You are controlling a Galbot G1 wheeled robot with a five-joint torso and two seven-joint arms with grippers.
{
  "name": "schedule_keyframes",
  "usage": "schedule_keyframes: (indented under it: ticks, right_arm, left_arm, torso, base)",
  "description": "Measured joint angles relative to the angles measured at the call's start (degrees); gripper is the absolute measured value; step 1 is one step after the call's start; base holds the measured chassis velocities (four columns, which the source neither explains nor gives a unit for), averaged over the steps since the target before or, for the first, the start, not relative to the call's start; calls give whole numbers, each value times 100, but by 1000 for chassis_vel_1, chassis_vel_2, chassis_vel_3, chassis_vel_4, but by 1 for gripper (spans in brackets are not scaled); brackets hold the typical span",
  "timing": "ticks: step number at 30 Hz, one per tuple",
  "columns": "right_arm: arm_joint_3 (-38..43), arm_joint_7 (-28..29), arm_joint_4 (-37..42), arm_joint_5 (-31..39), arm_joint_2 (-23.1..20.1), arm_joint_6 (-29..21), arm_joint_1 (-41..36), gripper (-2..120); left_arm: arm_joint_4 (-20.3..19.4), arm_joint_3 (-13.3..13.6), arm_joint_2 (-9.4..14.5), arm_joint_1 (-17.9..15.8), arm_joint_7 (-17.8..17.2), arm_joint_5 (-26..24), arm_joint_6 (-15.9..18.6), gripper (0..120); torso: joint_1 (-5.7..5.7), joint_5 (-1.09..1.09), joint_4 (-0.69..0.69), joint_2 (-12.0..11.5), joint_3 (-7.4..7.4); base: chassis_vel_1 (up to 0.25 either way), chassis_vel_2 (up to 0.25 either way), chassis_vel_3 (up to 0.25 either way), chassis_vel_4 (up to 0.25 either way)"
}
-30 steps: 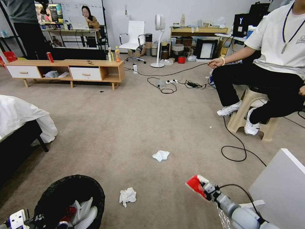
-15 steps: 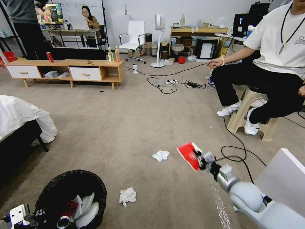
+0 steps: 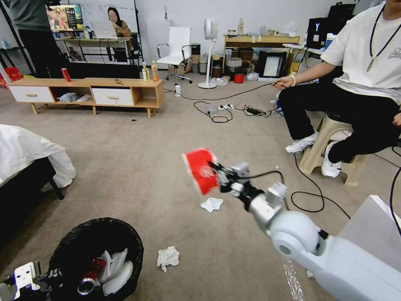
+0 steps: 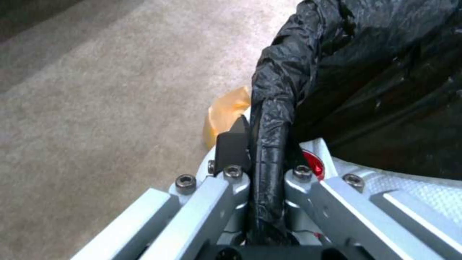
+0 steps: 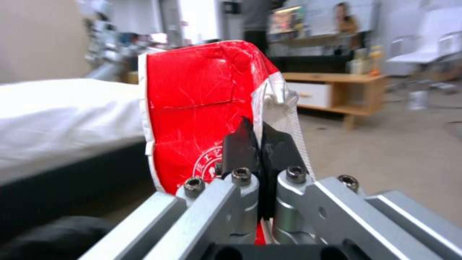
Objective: Pick up the trash bin and place the garbage on the floor into it.
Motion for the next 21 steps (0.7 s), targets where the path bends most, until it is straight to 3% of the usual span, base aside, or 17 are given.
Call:
schedule_keyframes:
  ticks: [12, 21]
  right_arm:
    - [-1556, 325, 17, 1318, 695, -251, 1309, 0]
    - [-2133, 567, -175, 1734, 1177, -502, 1533, 0]
  left_arm:
    - [-149, 126, 200, 10, -54, -145, 0, 3]
    - [-144, 140, 296, -31, -57, -173, 0, 3]
  torso:
    - [0, -1, 0, 0, 0]
    - [0, 0, 0, 0, 0]
  base:
    - [0, 0, 0, 0]
    - [0, 0, 0, 0]
